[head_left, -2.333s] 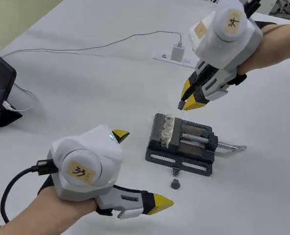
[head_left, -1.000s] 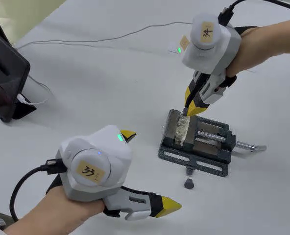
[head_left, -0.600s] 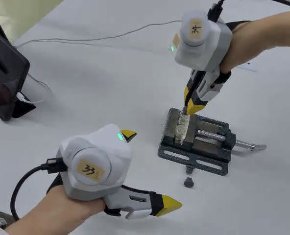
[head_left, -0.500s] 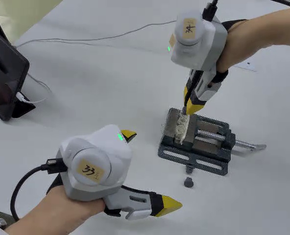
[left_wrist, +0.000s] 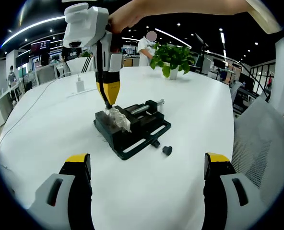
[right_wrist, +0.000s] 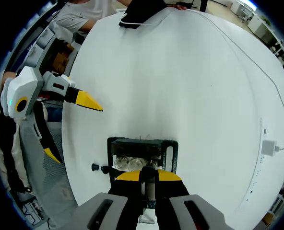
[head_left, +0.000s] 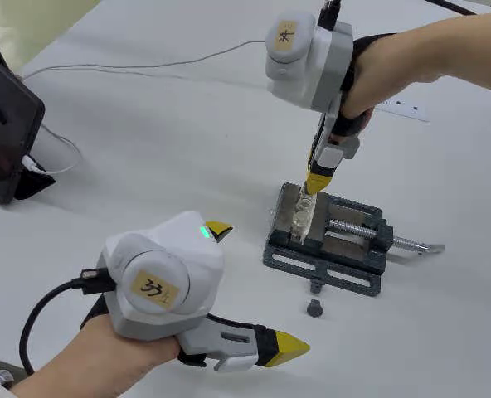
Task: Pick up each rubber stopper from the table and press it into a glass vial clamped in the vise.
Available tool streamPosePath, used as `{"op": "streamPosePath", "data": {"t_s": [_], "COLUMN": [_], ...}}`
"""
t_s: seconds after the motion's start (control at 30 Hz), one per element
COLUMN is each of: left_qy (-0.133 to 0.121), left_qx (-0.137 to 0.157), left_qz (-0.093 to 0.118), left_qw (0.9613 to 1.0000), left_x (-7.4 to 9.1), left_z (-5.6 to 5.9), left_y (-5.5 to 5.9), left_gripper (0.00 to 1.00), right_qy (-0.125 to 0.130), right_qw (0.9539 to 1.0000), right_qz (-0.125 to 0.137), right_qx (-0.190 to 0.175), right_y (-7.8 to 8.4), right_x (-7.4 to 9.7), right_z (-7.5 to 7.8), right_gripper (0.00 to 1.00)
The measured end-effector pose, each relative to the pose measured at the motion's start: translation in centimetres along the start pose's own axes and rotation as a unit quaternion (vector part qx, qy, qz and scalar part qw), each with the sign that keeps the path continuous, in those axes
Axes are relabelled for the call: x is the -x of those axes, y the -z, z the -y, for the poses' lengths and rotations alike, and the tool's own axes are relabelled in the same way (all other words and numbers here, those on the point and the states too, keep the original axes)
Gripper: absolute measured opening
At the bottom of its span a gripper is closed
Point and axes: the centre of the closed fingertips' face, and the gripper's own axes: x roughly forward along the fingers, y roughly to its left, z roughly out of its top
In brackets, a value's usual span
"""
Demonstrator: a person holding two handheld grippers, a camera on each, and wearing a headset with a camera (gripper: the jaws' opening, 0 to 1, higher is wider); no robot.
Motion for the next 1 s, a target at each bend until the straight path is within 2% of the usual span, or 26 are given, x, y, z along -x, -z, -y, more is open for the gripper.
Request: {"op": "streamPosePath", "data": {"t_s": [0.03, 0.1, 0.3, 0.33, 0.37, 0.43, 0.47, 0.7, 0.8, 0.9, 1.0], "left_qy": [0.000, 0.000, 0.001, 0.002, 0.003, 0.003, 0.003, 0.002, 0.002, 0.002, 0.003], "left_qx": [0.000, 0.000, 0.002, 0.003, 0.002, 0.001, 0.001, 0.003, 0.003, 0.003, 0.002], "left_qz": [0.000, -0.001, -0.003, -0.004, -0.004, -0.004, -0.004, -0.006, -0.007, -0.007, -0.006], "left_qw": [1.0000, 1.0000, 1.0000, 1.0000, 1.0000, 1.0000, 1.0000, 1.0000, 1.0000, 1.0000, 1.0000], "left_x": [0.0, 0.0, -0.1, -0.2, -0.2, -0.1, -0.1, 0.1, 0.1, 0.1, 0.1], "left_z": [0.0, 0.0, 0.1, 0.2, 0.2, 0.3, 0.2, 0.2, 0.3, 0.3, 0.3], "left_y": [0.0, 0.1, 0.2, 0.3, 0.2, 0.2, 0.2, 0.4, 0.5, 0.4, 0.3], "left_gripper": [0.98, 0.98, 0.98, 0.98, 0.97, 0.97, 0.97, 0.97, 0.97, 0.97, 0.97], "right_qy": [0.001, -0.001, 0.006, 0.009, 0.008, 0.012, 0.011, 0.009, 0.010, 0.012, 0.008], "right_qw": [1.0000, 0.9997, 0.9989, 0.9998, 0.9996, 0.9999, 0.9999, 0.9986, 0.9982, 0.9961, 0.9960], "right_qz": [0.001, 0.000, -0.006, -0.007, -0.007, -0.004, -0.005, 0.008, 0.007, 0.009, 0.014], "right_qx": [0.005, -0.026, -0.047, -0.015, -0.027, 0.011, -0.003, 0.051, 0.058, 0.087, 0.088], "right_y": [-0.1, 0.0, 0.1, 0.1, 0.2, 0.1, 0.3, 0.4, 0.4, 0.4, 0.3], "right_x": [0.0, 0.0, 0.0, 0.0, 0.0, 0.1, 0.1, 0.2, 0.2, 0.2, 0.1], "right_z": [0.1, -0.1, -0.6, -0.6, -0.9, -0.8, -1.0, -1.1, -1.0, -1.0, -0.7], "right_gripper": [0.05, 0.05, 0.05, 0.05, 0.05, 0.06, 0.06, 0.07, 0.07, 0.08, 0.19]}}
